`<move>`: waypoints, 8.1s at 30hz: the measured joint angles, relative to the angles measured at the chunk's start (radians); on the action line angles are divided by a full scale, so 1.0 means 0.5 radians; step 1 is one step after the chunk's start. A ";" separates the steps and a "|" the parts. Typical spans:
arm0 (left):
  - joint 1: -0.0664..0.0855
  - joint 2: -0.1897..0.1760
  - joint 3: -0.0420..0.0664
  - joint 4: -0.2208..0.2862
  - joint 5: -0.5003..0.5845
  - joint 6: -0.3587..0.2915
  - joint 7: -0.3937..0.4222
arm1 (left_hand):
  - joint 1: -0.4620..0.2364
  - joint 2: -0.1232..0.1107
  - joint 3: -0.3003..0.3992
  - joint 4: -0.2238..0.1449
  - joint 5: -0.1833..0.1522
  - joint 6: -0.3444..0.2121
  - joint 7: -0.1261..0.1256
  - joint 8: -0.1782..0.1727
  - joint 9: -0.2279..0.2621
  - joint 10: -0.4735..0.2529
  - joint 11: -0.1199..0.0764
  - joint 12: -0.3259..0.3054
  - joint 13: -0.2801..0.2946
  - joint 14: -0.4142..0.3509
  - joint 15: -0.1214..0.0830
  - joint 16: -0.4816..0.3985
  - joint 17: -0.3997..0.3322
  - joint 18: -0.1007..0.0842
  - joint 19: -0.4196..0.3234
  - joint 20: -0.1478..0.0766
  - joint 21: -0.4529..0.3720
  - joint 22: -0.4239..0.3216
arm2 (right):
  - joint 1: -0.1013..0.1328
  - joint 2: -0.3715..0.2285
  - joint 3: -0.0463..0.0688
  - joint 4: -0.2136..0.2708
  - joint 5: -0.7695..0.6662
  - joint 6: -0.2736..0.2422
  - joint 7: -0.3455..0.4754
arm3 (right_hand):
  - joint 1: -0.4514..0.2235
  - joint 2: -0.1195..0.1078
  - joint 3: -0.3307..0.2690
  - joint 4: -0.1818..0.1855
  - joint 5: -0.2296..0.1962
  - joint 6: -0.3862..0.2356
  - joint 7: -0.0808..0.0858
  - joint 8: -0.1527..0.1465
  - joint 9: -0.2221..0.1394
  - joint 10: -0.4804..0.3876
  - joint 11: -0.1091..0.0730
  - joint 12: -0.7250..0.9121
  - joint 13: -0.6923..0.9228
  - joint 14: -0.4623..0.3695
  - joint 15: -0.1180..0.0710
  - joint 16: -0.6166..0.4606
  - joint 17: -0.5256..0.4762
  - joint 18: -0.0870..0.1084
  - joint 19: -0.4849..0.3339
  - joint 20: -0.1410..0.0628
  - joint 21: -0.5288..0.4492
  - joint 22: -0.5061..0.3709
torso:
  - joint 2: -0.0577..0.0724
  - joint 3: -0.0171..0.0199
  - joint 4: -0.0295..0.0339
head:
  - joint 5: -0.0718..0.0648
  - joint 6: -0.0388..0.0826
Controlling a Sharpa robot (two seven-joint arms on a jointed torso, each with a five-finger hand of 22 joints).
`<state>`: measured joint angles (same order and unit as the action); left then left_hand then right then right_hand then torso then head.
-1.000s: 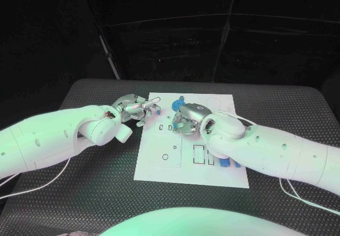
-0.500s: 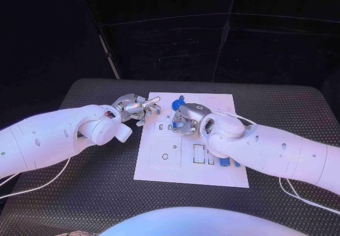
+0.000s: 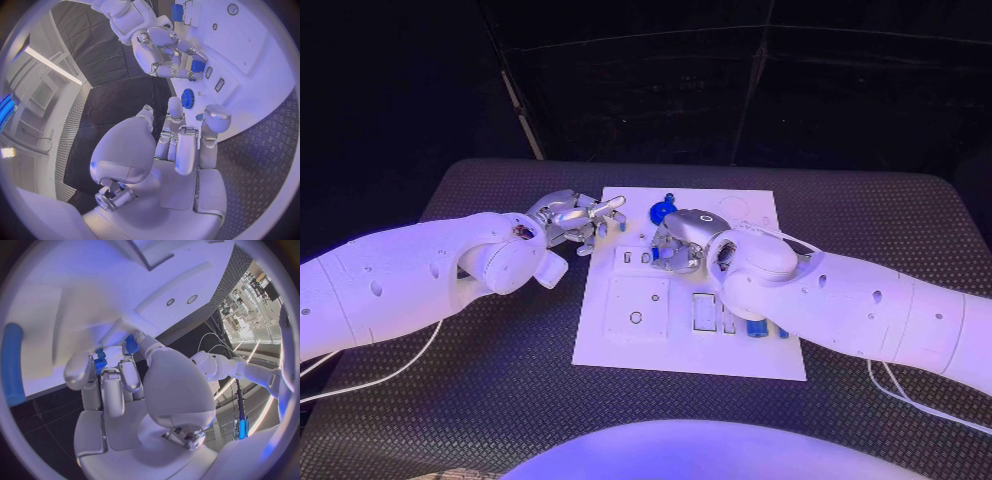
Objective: Assemble the parts on the task board
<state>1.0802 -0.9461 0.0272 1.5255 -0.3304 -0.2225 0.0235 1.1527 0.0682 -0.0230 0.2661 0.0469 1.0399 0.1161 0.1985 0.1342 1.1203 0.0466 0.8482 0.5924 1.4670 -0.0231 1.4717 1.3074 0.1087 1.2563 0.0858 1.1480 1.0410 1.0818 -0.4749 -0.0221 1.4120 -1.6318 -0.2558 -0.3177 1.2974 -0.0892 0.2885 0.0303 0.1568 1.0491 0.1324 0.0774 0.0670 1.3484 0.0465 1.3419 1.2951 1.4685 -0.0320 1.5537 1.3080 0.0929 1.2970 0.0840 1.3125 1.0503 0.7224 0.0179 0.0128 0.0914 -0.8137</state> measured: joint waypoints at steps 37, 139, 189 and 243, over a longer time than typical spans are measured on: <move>0.000 0.006 0.000 -0.015 0.001 0.018 0.000 | 0.000 0.000 -0.005 0.005 0.000 0.000 0.000 0.000 -0.001 0.000 0.000 -0.008 0.000 0.000 0.000 0.000 0.000 -0.001 0.000 0.000 0.000 0.005 | -0.016 -0.013 -0.002 0.014 -0.006 -0.112 -0.001 | -0.048 -0.098 -0.274 0.142 -0.028 -0.185 0.072 -0.017 0.000 -0.097 0.068 -0.043 -0.072 -0.007 0.064 0.000 -0.001 0.000 -0.028 0.043 -0.025 -0.033 | 0.000 -0.0004 0.000 | 0.001 -0.006; 0.415 0.946 -0.164 -0.743 -1.506 1.271 -1.102 | -0.012 0.164 -0.507 0.005 0.000 -0.200 -0.057 0.595 0.479 0.128 -0.065 0.526 0.547 -0.003 -0.033 0.139 0.000 -0.001 0.165 -0.050 0.186 0.264 | 0.123 -0.703 0.346 0.245 1.580 -0.300 0.732 | 0.287 -0.007 -0.543 0.372 0.375 -0.288 0.076 0.093 0.006 -0.504 0.075 -0.386 -0.636 -0.011 0.089 -0.361 -0.047 0.125 -0.368 0.054 -0.540 -0.780 | -0.086 0.0226 -0.012 | 0.017 0.004; 0.405 0.852 -0.164 -0.648 -1.147 1.116 -1.102 | 0.326 0.183 0.253 -0.235 0.000 -0.404 -0.082 0.836 0.795 0.087 -0.094 0.455 0.501 0.004 -0.068 0.147 0.000 -0.001 0.151 -0.064 0.186 0.305 | 0.123 -0.636 0.346 0.161 1.543 -0.291 0.694 | 0.295 0.017 -0.554 0.361 0.459 -0.302 0.076 0.101 0.005 -0.511 0.082 -0.386 -0.655 -0.011 0.089 -0.389 -0.087 0.125 -0.383 0.053 -0.581 -0.824 | -0.081 0.0228 0.006 | 0.008 -0.020; 0.206 0.622 -0.165 -0.255 -1.619 0.453 -1.087 | -0.072 -0.134 1.113 -0.312 -0.009 -0.436 -0.092 0.986 0.970 0.126 -0.104 0.443 0.463 -0.004 -0.075 0.176 0.000 -0.001 0.184 -0.084 0.204 0.367 | 0.122 -0.611 0.345 0.084 1.538 -0.253 0.695 | 0.299 0.020 -0.554 0.361 0.477 -0.302 0.076 0.102 0.005 -0.518 0.075 -0.386 -0.657 -0.011 0.089 -0.401 -0.090 0.125 -0.383 0.053 -0.581 -0.827 | -0.091 0.0372 0.053 | -0.009 -0.032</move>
<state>1.1835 -0.6350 -0.0552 1.3978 -1.1399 0.0038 -0.5199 1.1167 0.0011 0.5333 0.1100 0.0422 0.8219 0.0699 0.6915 0.6190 1.1832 -0.0054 1.0698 0.8240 1.4652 -0.0607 1.5598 1.3074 0.1084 1.3485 0.0440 1.2500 1.2245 1.1429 -0.7804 0.1502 1.4538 -0.8629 -0.3824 0.0300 1.4467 -0.0793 0.0117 0.2106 0.3952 0.8979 0.1705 0.1285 0.0695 1.0897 0.0840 1.1490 0.9667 1.4632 0.0123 1.3533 1.2632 0.1553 1.1058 0.1107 1.0220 0.6368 0.6772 0.0365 0.0393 0.0870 -0.8295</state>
